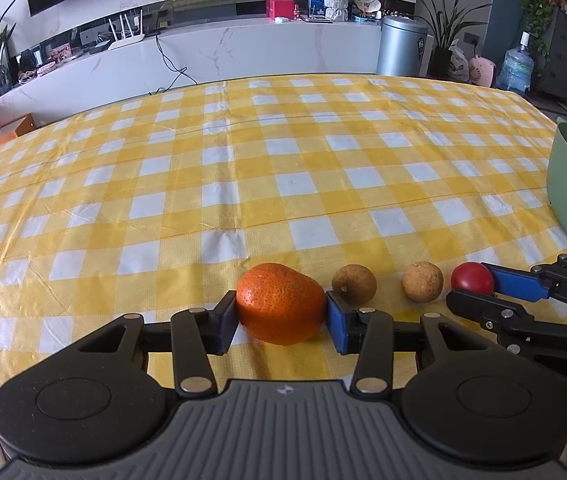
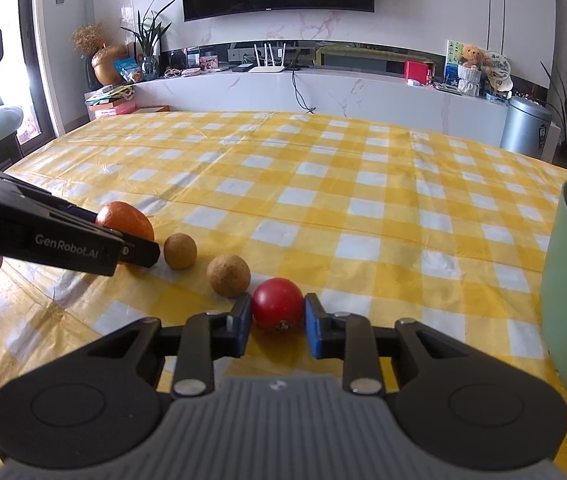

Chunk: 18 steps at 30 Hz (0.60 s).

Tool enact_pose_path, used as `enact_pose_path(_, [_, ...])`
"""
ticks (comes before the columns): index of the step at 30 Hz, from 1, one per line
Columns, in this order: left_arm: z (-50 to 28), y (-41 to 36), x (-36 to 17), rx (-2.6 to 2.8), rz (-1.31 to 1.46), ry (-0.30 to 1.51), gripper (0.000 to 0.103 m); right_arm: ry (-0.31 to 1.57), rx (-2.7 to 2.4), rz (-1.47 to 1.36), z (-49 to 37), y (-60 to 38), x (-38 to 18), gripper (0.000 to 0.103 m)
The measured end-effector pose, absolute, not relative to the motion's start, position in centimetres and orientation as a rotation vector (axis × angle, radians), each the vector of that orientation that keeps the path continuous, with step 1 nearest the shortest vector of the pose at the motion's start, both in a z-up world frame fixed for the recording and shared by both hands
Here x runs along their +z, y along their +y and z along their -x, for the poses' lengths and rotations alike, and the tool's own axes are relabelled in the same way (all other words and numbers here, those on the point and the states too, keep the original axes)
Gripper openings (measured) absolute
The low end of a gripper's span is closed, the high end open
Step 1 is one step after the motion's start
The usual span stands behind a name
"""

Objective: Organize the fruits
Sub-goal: 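Grasp the orange with the left tool while the right tool grasps the red tomato, then carry the orange and red tomato over the colander with both tools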

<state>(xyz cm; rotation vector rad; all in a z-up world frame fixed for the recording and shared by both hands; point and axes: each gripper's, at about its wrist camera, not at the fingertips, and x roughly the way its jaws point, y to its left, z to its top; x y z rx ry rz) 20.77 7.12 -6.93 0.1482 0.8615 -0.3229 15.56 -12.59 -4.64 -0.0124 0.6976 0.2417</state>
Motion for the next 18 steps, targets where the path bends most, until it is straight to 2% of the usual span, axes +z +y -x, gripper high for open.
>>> enact_pose_path(7, [-20.4,7.6,-5.6,-0.318,-0.113,0.862,0.050,0.680,0.242,0.009,-15.0,-13.0,-3.4,0.023])
enact_pose_path(18, [-14.3,5.2,0.8,-0.358,-0.121,0.771,0.050,0.659,0.243,-0.046,-11.9,-15.2,1.4,0.023])
